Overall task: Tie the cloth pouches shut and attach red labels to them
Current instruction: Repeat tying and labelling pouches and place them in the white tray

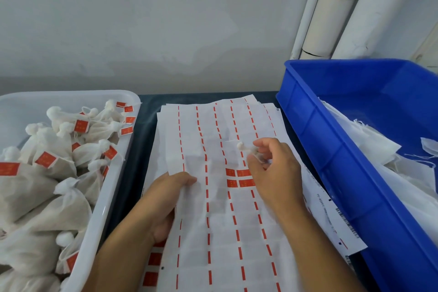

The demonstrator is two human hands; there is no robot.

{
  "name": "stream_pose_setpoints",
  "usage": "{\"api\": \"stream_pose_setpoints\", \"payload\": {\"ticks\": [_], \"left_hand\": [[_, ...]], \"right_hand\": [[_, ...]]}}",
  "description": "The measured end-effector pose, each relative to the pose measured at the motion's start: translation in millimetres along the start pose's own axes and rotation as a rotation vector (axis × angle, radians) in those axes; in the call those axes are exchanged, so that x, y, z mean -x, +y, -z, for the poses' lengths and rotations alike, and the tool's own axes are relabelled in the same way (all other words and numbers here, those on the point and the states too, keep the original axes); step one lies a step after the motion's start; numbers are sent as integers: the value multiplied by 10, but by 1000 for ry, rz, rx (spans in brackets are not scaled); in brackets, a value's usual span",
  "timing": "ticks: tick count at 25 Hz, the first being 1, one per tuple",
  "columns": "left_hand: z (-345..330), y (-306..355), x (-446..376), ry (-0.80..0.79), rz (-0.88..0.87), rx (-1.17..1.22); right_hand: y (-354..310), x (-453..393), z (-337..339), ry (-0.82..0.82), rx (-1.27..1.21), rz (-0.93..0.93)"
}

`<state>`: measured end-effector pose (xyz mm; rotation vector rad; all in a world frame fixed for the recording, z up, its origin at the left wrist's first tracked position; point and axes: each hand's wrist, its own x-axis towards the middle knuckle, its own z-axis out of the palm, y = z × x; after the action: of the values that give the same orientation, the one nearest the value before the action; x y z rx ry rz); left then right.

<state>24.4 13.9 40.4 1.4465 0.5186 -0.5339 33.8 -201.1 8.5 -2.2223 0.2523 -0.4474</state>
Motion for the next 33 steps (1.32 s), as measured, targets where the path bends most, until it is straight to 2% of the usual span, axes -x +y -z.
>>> {"api": "stream_pose_setpoints", "payload": {"ticks": [3,6,9,12,16,18,24,33], "left_hand": [[-4,-14,-32,28,9,64],[1,-15,-49,39,13,97],[-33,-7,-28,-97,31,99],[-60,-57,-7,-191,-30,49],[-118,-133,-39,-88,-191,-174],[-156,-161,-67,-20,-231,-212],[-174,-192,-76,13,-159,-26],[-217,-205,-56,-52,-90,73]], "right_hand": [[-64,45,48,-70,139,63],[-142,134,94,-316,157,83],[-156,255,59,-462,163,87],[-148,316,-11,-439,172,85],[-123,343,-80,-404,177,87],[-123,355,-96,-397,164,80],[-127,370,-59,-381,144,63],[-217,403,1,-225,86,66]]}}
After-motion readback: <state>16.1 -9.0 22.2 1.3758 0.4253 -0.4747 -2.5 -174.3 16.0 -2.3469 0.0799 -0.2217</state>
